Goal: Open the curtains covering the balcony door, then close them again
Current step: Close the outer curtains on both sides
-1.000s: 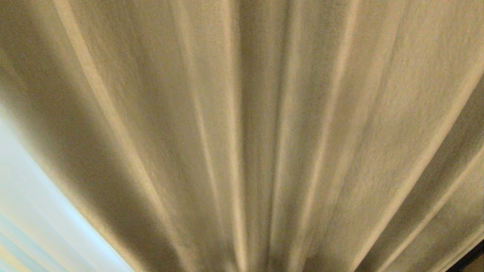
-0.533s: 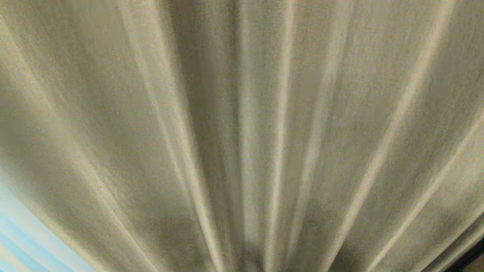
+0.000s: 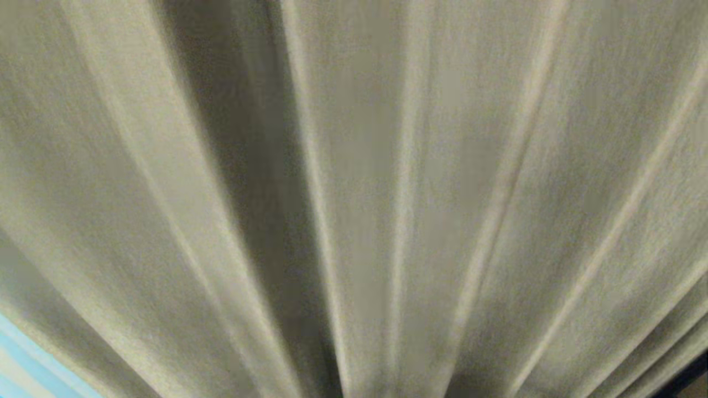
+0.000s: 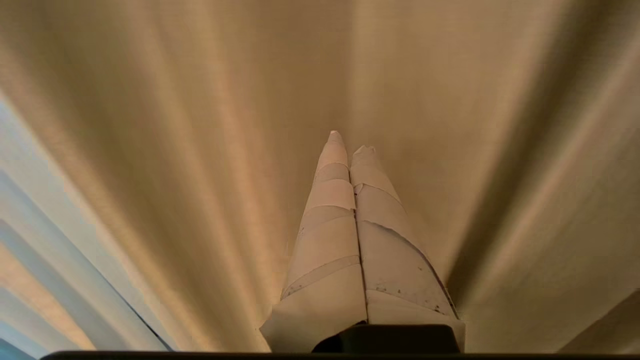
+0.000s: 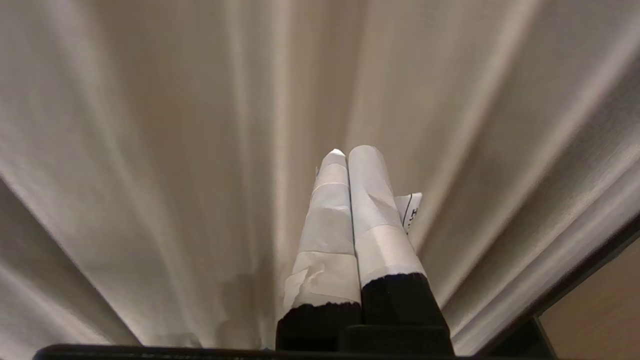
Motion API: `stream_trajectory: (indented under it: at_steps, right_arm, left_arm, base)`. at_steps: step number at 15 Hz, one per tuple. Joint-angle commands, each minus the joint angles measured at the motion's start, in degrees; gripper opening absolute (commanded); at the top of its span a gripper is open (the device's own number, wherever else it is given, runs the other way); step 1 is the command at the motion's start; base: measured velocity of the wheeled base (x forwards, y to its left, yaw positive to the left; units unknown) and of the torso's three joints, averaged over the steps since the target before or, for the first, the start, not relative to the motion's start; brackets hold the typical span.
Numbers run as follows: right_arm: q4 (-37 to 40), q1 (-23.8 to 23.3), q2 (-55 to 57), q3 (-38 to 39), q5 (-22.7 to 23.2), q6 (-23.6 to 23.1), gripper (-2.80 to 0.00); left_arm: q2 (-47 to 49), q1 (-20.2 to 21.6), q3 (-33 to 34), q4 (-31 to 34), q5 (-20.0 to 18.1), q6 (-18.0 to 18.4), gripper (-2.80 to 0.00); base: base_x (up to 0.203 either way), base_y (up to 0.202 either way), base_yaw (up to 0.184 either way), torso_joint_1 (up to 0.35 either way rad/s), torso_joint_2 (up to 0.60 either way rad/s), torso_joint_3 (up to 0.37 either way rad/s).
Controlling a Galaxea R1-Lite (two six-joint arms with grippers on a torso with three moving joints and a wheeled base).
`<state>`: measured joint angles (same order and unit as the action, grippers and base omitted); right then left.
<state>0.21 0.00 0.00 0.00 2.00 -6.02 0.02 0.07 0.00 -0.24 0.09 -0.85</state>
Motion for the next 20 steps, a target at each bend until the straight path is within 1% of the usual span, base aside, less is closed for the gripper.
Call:
stream_trajectory:
  at_steps: [1,20]
  right_arm:
    - [0.1,0.0,0.0,0.0,0.0,0.0,-2.8]
    - [0.0,0.0,0.0,0.0,0.3,0.3,-2.8]
  left_arm:
    - [0.0,0.0,0.0,0.0,0.0,0.0,-2.8]
    - [0.0,0.0,0.0,0.0,0.0,0.0,-2.8]
  base:
    - [0.0,0.0,0.0,0.0,0.0,0.0]
    - [0.0,0.0,0.0,0.0,0.0,0.0]
